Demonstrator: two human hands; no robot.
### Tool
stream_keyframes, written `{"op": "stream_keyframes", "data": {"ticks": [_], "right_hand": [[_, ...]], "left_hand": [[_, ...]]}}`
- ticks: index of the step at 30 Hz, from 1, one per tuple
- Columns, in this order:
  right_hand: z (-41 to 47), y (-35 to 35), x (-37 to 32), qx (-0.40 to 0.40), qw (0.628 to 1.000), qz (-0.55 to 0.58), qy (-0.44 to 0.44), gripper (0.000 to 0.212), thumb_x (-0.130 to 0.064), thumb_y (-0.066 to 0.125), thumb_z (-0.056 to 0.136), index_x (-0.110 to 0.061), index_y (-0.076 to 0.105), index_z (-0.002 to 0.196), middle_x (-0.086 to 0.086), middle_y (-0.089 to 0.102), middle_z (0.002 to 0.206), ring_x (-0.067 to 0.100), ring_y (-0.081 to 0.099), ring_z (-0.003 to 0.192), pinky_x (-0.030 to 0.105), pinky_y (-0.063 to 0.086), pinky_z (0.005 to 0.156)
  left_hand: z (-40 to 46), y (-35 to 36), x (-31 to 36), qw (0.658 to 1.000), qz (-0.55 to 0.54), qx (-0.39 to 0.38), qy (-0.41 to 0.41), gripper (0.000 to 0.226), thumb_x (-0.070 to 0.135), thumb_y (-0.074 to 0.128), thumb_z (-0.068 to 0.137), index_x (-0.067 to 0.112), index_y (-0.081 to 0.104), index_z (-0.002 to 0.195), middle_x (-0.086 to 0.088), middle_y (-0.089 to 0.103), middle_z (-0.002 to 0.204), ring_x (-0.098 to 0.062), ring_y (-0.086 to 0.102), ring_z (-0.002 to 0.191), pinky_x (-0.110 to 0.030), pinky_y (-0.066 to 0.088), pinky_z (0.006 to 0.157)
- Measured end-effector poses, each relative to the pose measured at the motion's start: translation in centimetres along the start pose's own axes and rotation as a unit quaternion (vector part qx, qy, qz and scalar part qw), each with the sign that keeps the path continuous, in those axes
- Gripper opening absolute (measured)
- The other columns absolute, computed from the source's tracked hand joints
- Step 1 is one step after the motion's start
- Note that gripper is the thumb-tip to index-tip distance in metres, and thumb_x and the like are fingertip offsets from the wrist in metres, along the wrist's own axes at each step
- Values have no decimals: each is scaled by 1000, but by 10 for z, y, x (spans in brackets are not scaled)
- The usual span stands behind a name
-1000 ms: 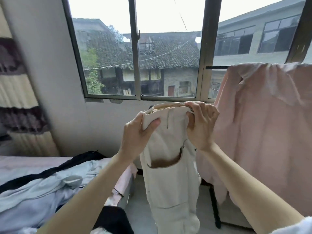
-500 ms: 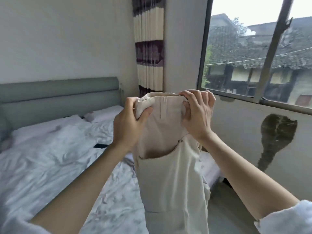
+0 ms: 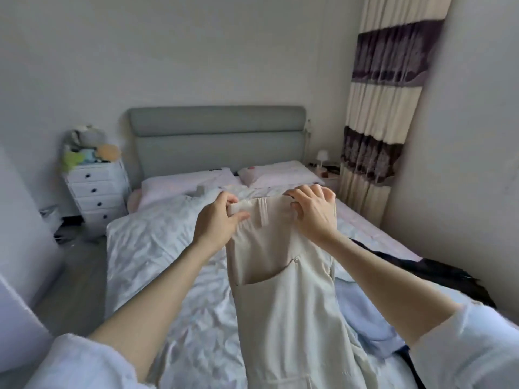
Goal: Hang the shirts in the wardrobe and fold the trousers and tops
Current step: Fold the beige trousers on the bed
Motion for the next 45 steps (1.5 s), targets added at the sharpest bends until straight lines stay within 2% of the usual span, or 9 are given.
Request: {"op": "stream_keyframes", "data": {"ticks": [6, 10, 13, 19, 22, 27, 35, 40, 45], "right_hand": [[48, 236, 38, -138, 989, -16, 42, 46, -7, 46, 83, -29, 55, 122, -6, 55, 119, 20, 36, 121, 46, 7, 108], [27, 360, 57, -244, 965, -46, 87, 73, -4, 41, 83, -29, 15, 146, 0, 14, 153, 22, 3, 141, 60, -5, 109], [-34, 427, 69, -300, 948, -38, 99, 71, -7, 38, 85, -26, 11, 148, 1, 1, 156, 21, -4, 143, 59, -8, 109], [-169, 482, 90, -336, 934, 14, 123, 50, -20, 27, 98, -18, 19, 148, -1, 9, 157, 15, 0, 145, 43, -11, 113], [-210, 512, 96, -373, 923, -8, 95, 53, -23, 26, 100, -17, 9, 149, 2, 1, 157, 17, -7, 145, 38, -17, 112], [-246, 550, 102, -411, 910, -29, 29, 55, -36, 24, 100, -33, -8, 145, -1, -7, 157, 20, -12, 144, 30, -28, 107], [-221, 567, 115, -374, 927, -13, -6, 53, -42, 11, 92, -33, 3, 144, -1, 1, 154, 18, -7, 141, 40, -10, 113], [-186, 620, 124, -379, 925, -22, -22, 52, -44, 13, 98, -41, -23, 136, -7, -24, 150, 20, -17, 143, 38, -21, 110], [-161, 652, 134, -394, 919, 26, -6, 53, -51, 7, 93, -49, -30, 131, 2, -13, 157, 18, -15, 143, 44, -13, 114]], "left_hand": [[79, 95, -194, 991, 64, -2, -115, 30, 32, 63, 86, 15, 54, 108, 0, 58, 93, -26, 55, 94, -32, 37, 73], [85, 147, -289, 976, 137, 42, -164, 40, 21, 50, 93, 14, 42, 131, -10, 43, 133, -31, 39, 123, -45, 31, 97], [52, 196, -334, 971, 200, 15, -128, 44, 13, 50, 91, 8, 43, 134, -15, 44, 135, -34, 40, 125, -50, 31, 100], [-64, 295, -376, 957, 249, -135, -57, 45, 13, 59, 86, -2, 52, 127, -20, 47, 138, -41, 41, 129, -63, 26, 103], [-95, 343, -376, 943, 274, -190, -16, 50, 30, 41, 88, 5, 55, 128, -20, 50, 136, -40, 44, 127, -60, 32, 102], [-111, 380, -435, 907, 327, -257, -66, 59, 47, 27, 93, 24, 21, 148, -11, 15, 156, -32, 8, 144, -43, 3, 117], [-68, 387, -462, 913, 353, -198, -44, 62, 47, 21, 88, 22, 31, 144, -10, 22, 154, -28, 13, 144, -45, -5, 114], [-37, 396, -485, 902, 385, -184, -68, 57, 45, 23, 89, 32, 18, 144, -9, 20, 155, -28, 9, 144, -50, -2, 115], [-7, 399, -482, 905, 399, -145, 21, 57, 43, 31, 86, 32, 25, 142, -19, 34, 147, -37, 31, 137, -61, 16, 108]]}}
Point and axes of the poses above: each hand's wrist, its own z-axis towards the middle knuckle, its own y-axis out of the palm, x = y × z, the point moved 9 cm from there along z, towards the middle knuckle
